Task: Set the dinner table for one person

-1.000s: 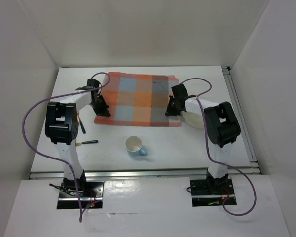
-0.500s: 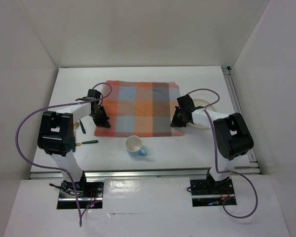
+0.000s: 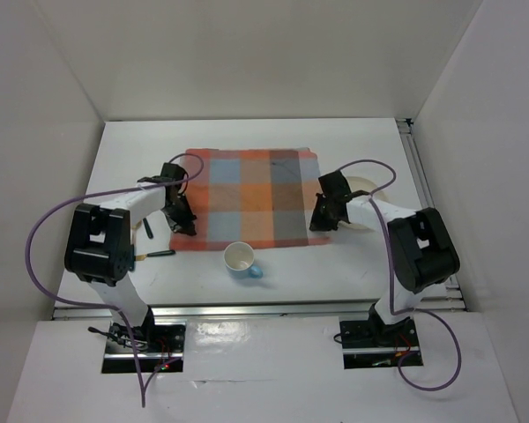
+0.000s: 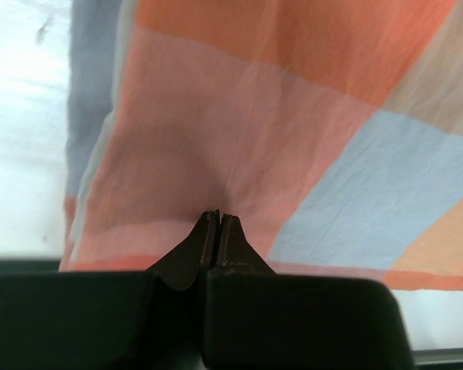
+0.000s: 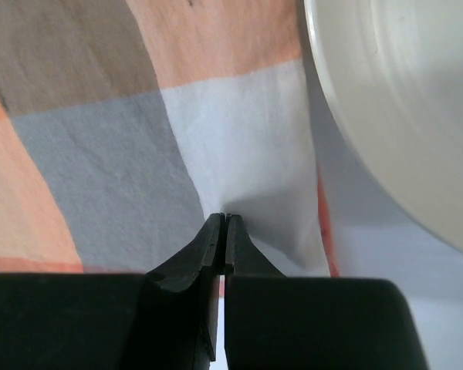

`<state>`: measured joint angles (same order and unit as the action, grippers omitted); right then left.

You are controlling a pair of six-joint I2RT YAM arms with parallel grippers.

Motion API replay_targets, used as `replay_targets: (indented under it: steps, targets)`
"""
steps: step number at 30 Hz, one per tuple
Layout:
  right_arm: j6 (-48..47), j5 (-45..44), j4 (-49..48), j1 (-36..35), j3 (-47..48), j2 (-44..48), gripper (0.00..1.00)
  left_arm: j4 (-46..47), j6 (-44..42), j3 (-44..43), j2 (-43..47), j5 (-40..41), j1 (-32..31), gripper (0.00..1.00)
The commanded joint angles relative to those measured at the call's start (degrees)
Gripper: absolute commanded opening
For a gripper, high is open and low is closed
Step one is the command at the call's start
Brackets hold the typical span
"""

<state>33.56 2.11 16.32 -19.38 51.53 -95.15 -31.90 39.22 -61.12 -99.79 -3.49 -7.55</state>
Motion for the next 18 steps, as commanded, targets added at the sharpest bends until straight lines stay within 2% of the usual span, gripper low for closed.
replay_targets:
  steps: [1,2,3,5,6,8,10,13,16,18]
  targets:
    - [-1.6,-1.6,5.3,-0.3,5.1,5.8,0.0,-6.0,-0.5,-4.7,3.7,4.4,-0.8,0.01]
    - [-1.6,-1.6,6.4,-0.3,6.2,8.7,0.05,-6.9,-1.2,-6.0,3.7,5.0,-0.8,0.07]
    - [-1.6,-2.6,7.0,-0.3,7.3,10.3,0.26,-8.3,-1.3,-7.2,4.7,5.8,-1.3,0.14]
    - [-1.6,-5.2,9.1,-0.3,9.8,14.4,0.46,-9.5,-2.4,-11.0,5.5,6.3,-1.8,0.27]
    - [-1.6,-9.1,10.2,-0.3,10.5,15.6,0.53,-9.5,-3.2,-12.3,6.1,6.3,-1.9,0.38]
    - [0.0,-13.1,13.4,1.3,11.1,17.9,0.64,-11.1,-4.7,-15.9,6.1,6.3,-2.4,0.46]
    - [0.7,-15.8,15.8,6.4,9.7,18.6,0.75,-11.6,-5.3,-19.2,5.4,6.3,-2.4,0.46]
    - [2.6,-13.7,17.9,15.8,7.4,18.6,0.85,-13.0,-5.9,-22.0,2.7,7.0,-2.4,0.46]
    - [5.3,-11.6,17.9,23.4,4.0,18.1,0.85,-13.6,-5.9,-24.0,0.8,7.0,-2.4,0.46]
    - [6.1,-9.9,16.7,26.0,1.9,16.8,0.85,-13.6,-6.5,-24.0,1.4,6.5,-2.9,0.46]
